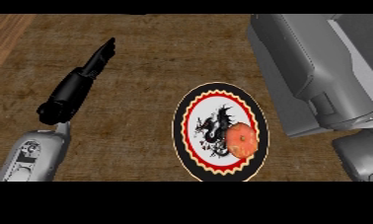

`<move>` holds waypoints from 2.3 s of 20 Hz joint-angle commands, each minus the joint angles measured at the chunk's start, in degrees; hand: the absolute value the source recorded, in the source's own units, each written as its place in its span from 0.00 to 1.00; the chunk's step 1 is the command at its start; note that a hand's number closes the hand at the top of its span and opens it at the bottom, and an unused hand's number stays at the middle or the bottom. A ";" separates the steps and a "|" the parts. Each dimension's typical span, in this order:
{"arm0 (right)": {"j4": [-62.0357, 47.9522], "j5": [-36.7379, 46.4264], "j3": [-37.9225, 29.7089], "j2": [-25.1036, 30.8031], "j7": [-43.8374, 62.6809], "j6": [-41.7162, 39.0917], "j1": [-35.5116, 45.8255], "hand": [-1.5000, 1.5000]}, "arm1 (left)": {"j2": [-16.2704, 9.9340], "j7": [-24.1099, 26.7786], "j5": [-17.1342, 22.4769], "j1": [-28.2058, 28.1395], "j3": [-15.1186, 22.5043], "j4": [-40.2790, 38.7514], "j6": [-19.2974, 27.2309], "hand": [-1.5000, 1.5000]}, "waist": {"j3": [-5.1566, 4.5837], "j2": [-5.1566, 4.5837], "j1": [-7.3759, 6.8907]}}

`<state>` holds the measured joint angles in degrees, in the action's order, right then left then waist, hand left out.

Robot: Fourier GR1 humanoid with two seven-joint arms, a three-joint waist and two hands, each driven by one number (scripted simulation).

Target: Pick the lemon from the plate and place it in the cardboard box

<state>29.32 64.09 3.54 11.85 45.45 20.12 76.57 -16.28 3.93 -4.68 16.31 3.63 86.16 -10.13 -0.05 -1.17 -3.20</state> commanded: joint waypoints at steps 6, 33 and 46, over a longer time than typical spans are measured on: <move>-8.54 -0.02 -5.96 7.72 0.40 9.03 0.49 1.00 | -0.50 -3.90 0.24 3.19 -1.85 0.42 -0.09 0.50 | 0.08 0.14 1.08; -17.32 -14.99 -18.27 21.84 -30.10 -24.29 -8.92 0.00 | 0.33 1.26 -0.88 -3.94 -2.09 1.81 -1.68 0.50 | 0.12 0.48 1.65; -5.61 -41.42 -45.73 20.29 -43.93 1.82 -13.39 0.00 | -0.22 -1.11 0.02 -4.02 -3.21 4.64 -1.86 0.50 | 0.19 1.08 2.64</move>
<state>21.67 28.51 -36.37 32.73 4.64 17.78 65.88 -15.99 3.88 -5.36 12.62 0.91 89.06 -11.34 0.22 -0.41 -0.56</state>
